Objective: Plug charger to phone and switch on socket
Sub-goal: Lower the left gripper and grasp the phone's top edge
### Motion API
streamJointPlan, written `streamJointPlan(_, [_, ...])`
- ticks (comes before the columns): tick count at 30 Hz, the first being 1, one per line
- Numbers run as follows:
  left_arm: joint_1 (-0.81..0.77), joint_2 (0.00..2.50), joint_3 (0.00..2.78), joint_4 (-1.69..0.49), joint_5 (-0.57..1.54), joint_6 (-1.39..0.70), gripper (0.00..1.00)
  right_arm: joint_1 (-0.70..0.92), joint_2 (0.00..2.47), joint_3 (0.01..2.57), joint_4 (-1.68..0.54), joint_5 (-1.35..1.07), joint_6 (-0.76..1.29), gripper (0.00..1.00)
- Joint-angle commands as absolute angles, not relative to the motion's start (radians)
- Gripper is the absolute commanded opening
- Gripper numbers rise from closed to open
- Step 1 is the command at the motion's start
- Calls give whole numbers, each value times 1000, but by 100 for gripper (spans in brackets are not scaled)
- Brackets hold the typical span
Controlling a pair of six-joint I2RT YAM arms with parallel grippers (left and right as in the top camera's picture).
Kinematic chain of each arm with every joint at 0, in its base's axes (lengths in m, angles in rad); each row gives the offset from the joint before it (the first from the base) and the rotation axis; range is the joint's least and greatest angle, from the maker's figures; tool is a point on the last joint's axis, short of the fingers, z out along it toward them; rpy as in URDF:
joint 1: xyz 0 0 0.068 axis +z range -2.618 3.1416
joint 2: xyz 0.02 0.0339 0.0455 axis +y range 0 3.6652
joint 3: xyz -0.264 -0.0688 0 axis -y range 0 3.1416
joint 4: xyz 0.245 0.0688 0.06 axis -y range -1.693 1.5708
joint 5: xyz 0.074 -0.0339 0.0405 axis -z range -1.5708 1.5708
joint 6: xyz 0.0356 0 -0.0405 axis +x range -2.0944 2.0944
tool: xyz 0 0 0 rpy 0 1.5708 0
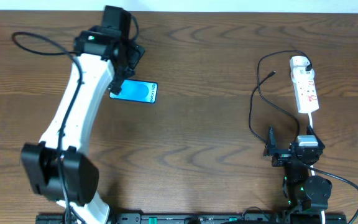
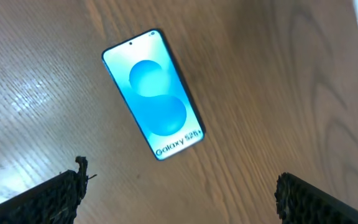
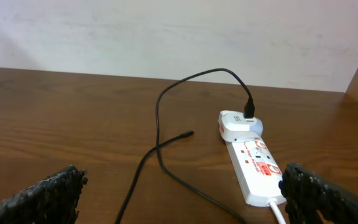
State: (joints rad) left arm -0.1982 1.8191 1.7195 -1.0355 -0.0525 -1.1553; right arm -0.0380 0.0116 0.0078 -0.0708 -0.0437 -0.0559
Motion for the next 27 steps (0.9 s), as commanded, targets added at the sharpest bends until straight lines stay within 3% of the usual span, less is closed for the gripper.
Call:
streamJointPlan(1, [-201,1874,1742,-1028,-117,-1233,99,-41,5,6,-75,-36,-60,99])
streamJointPlan(27, [-200,2193,1740,-909,-117,-1419,98,-41,5,6,-75,-36,-60,99])
